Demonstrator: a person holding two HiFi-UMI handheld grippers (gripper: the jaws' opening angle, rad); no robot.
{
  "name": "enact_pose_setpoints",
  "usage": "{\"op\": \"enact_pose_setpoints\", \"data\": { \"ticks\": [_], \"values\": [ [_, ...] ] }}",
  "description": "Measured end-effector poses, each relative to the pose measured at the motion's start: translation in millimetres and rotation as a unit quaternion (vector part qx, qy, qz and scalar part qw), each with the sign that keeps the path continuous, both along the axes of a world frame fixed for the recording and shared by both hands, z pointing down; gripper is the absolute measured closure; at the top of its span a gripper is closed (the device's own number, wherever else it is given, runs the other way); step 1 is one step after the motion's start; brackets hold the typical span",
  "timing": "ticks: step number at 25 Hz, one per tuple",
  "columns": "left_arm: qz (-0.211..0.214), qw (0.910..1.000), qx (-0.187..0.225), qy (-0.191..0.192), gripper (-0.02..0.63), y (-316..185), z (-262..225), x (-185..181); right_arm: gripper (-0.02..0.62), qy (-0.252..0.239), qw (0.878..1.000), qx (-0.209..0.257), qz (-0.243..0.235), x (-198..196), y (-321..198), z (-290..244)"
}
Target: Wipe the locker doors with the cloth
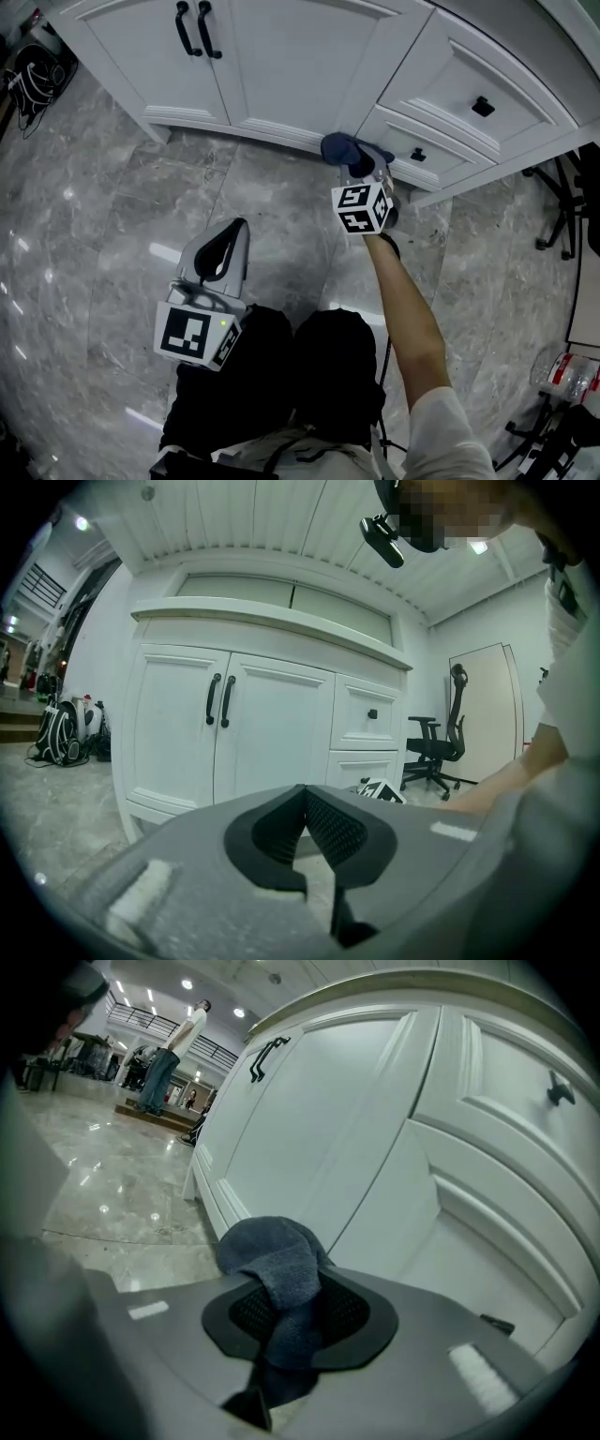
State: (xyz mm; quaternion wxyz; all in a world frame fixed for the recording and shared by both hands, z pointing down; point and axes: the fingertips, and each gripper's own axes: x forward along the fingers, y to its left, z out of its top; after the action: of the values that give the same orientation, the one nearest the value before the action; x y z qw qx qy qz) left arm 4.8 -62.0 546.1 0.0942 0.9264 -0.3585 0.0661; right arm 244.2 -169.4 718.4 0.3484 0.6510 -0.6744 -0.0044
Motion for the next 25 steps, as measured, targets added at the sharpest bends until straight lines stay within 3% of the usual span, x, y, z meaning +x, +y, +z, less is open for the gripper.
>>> {"op": "enact_pose_setpoints", "data": {
  "ticks": [5, 10, 15, 25],
  "values": [
    [-0.016, 0.9998, -0.007, -0.011, 0.604, -6.2, 7.6, -11.6, 0.511, -0.031, 0.999, -0.007, 0.006, -9.4, -6.2, 6.4],
    [-0.027, 0.9996, -0.008, -0.005, 0.604, -6.6, 9.0, -24.4, 0.511, -0.057, 0.998, 0.022, 0.015, -14.1, -9.8, -19.6],
    [-0.027, 0.9996, -0.005, 0.002, 0.604, -7.3, 3.4, -31.3, 0.511, -0.065, 0.995, 0.072, 0.015, -20.8, -19.7, -72.6],
    [-0.027, 0.9995, -0.004, 0.015, 0.604, -9.7, -4.0, -45.7, 0.511, -0.032, 0.983, 0.182, 0.002, -30.3, -31.2, -210.3]
  ]
}}
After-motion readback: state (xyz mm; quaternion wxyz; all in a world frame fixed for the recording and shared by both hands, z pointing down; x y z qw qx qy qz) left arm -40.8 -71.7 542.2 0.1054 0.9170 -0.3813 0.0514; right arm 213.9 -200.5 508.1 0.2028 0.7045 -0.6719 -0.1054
